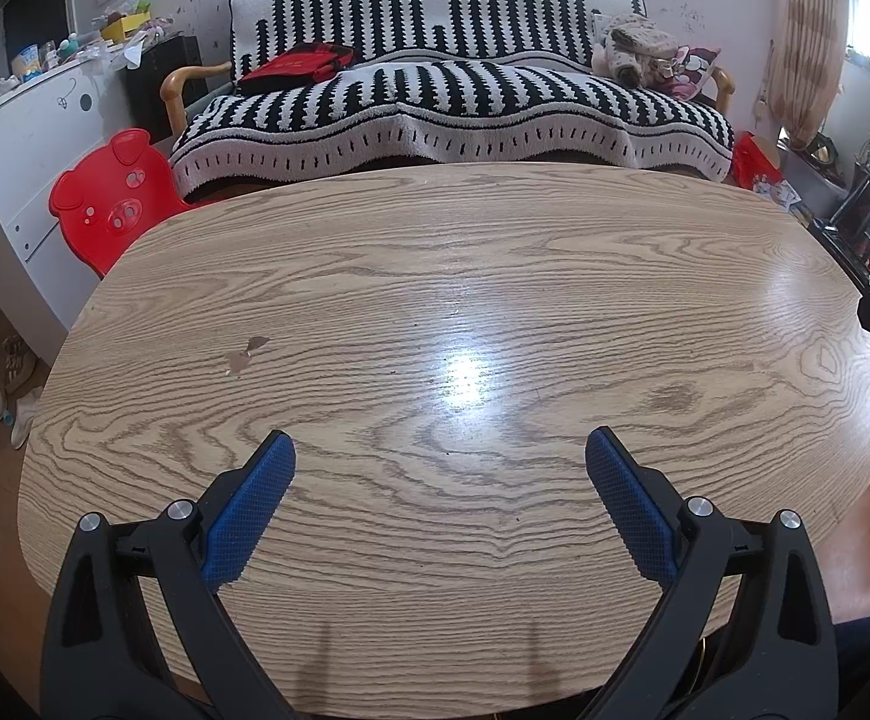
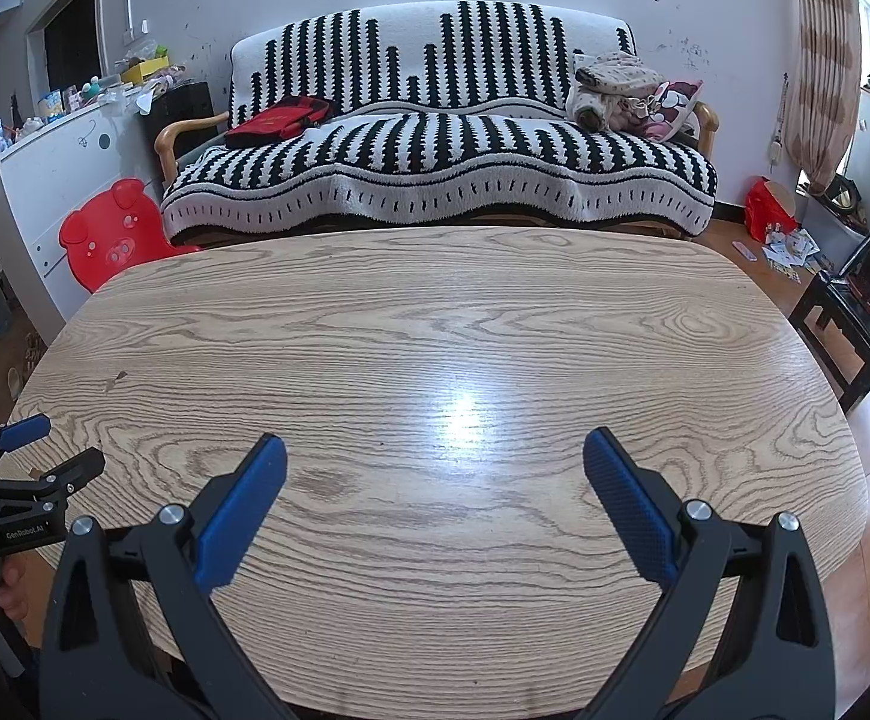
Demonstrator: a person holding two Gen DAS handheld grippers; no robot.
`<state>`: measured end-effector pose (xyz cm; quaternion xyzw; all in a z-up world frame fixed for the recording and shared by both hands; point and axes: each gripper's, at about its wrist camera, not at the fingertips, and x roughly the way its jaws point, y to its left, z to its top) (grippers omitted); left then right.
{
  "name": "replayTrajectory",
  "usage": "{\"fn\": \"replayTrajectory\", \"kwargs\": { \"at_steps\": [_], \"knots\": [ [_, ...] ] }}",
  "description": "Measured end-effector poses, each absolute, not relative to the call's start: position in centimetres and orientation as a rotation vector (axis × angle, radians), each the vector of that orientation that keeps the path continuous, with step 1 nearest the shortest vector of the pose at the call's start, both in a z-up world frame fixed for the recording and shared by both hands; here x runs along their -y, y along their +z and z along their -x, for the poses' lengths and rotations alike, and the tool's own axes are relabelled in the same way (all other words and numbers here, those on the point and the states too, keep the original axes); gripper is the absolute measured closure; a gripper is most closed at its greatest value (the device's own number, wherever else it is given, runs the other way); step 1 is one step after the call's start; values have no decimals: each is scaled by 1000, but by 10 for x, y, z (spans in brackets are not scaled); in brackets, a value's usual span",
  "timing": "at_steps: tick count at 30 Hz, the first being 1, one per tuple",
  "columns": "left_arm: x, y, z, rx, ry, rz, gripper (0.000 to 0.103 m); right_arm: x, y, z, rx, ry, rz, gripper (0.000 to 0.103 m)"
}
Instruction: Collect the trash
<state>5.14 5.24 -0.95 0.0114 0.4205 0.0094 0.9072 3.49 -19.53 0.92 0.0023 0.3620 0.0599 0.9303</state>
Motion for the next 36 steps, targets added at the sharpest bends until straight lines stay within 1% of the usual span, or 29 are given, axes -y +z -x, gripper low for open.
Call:
{"fn": "replayTrajectory", "kwargs": {
  "at_steps": [36],
  "knots": [
    [-57, -7, -53, -862, 31, -19, 8, 197, 6, -33, -748, 121, -5, 7]
  ]
}}
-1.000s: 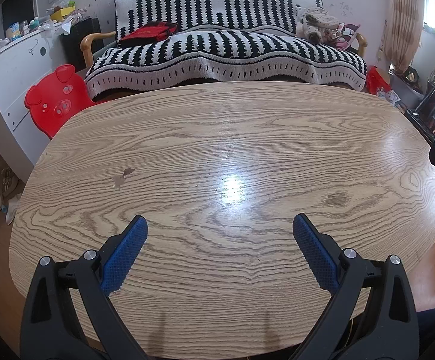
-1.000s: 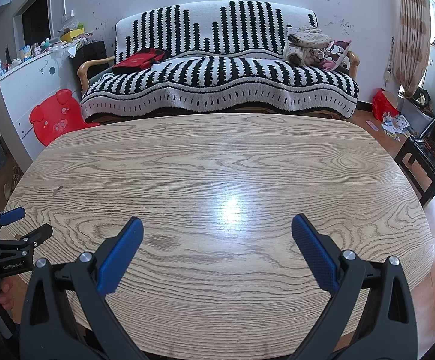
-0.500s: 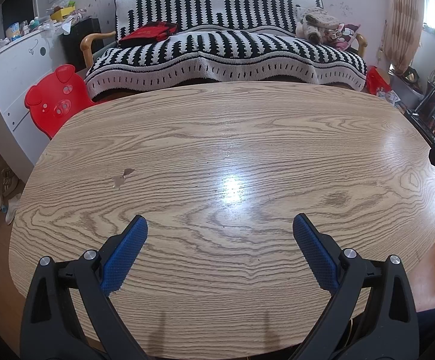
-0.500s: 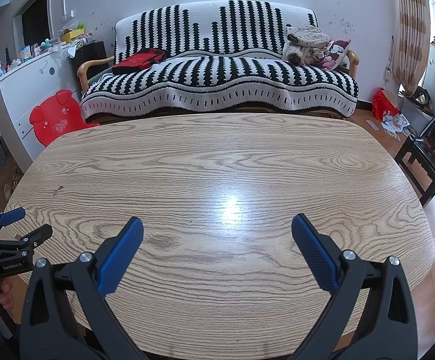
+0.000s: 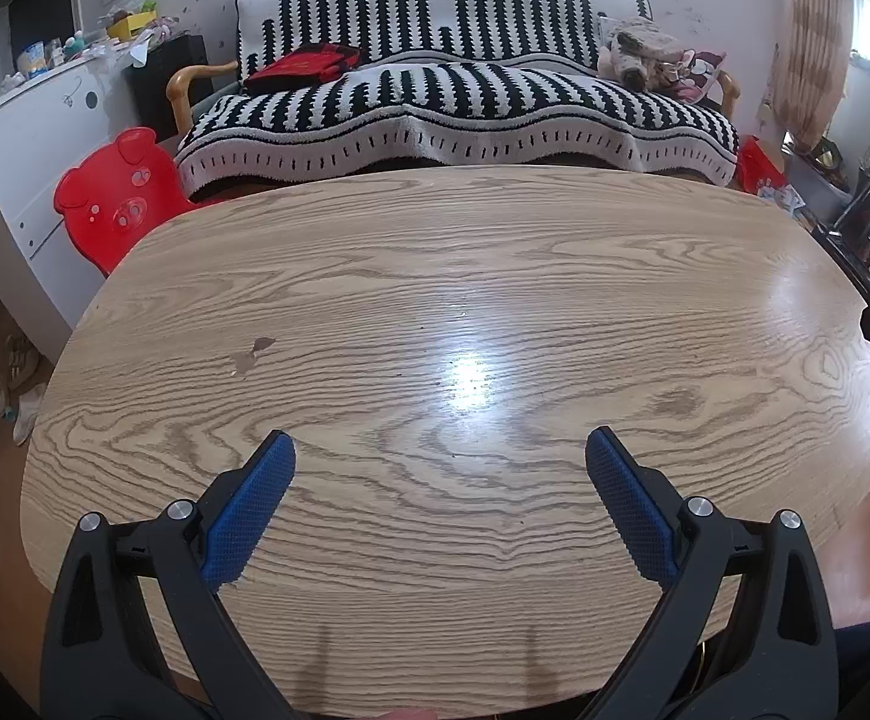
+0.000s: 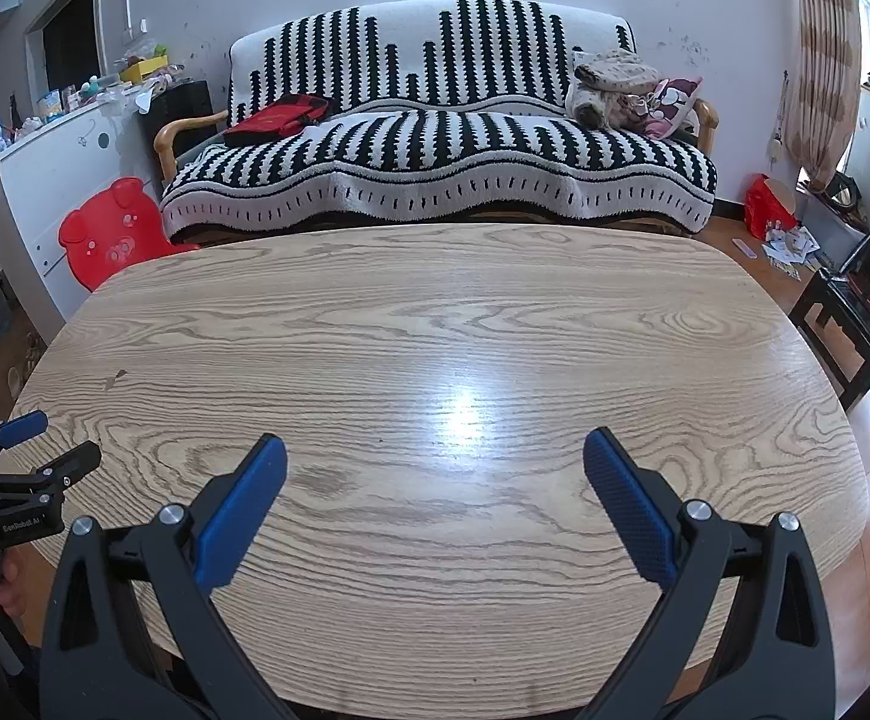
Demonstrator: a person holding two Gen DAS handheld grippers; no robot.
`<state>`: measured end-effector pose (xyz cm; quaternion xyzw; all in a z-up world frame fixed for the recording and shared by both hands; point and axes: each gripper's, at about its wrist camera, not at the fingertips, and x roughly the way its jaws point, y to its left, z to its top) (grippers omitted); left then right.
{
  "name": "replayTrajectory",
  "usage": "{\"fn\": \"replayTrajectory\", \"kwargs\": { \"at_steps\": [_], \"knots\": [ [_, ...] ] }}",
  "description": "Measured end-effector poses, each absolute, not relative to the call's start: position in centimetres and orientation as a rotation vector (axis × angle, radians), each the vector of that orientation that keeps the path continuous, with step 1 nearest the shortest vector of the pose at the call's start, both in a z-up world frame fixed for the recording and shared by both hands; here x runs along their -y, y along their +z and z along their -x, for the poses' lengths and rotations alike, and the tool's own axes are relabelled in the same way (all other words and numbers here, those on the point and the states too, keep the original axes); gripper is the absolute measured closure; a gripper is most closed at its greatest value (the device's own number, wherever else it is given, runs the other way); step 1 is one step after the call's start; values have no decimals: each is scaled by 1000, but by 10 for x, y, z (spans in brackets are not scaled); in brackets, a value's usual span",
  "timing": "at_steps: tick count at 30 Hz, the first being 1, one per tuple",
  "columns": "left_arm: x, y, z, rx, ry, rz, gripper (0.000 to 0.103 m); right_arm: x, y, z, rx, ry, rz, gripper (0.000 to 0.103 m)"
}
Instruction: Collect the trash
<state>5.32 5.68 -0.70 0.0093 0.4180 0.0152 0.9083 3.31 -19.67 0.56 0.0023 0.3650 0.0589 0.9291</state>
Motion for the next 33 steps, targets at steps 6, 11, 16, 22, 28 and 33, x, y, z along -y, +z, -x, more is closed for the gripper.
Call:
{"fn": "replayTrajectory", "kwargs": {
  "at_steps": [6, 11, 16, 22, 28, 33],
  "knots": [
    [-55, -7, -54, -863, 31, -25, 8, 197, 3, -33, -753, 119, -2, 7],
    [-56, -9, -54, -864, 36, -23, 8, 197, 3, -34, -753, 120, -3, 7],
    [-55, -9, -53, -858, 35, -30, 8, 197, 2, -34, -753, 120, -3, 7],
    [-55, -8, -50, -842, 31, -37, 8, 197, 2, -35, -754, 120, -3, 7],
    [-53, -8, -51, -832, 47, -66, 8, 198, 2, -34, -754, 120, -2, 7],
    [-57, -10, -56, -839, 35, -62, 8, 202, -1, -37, -763, 120, -3, 7]
  ]
}}
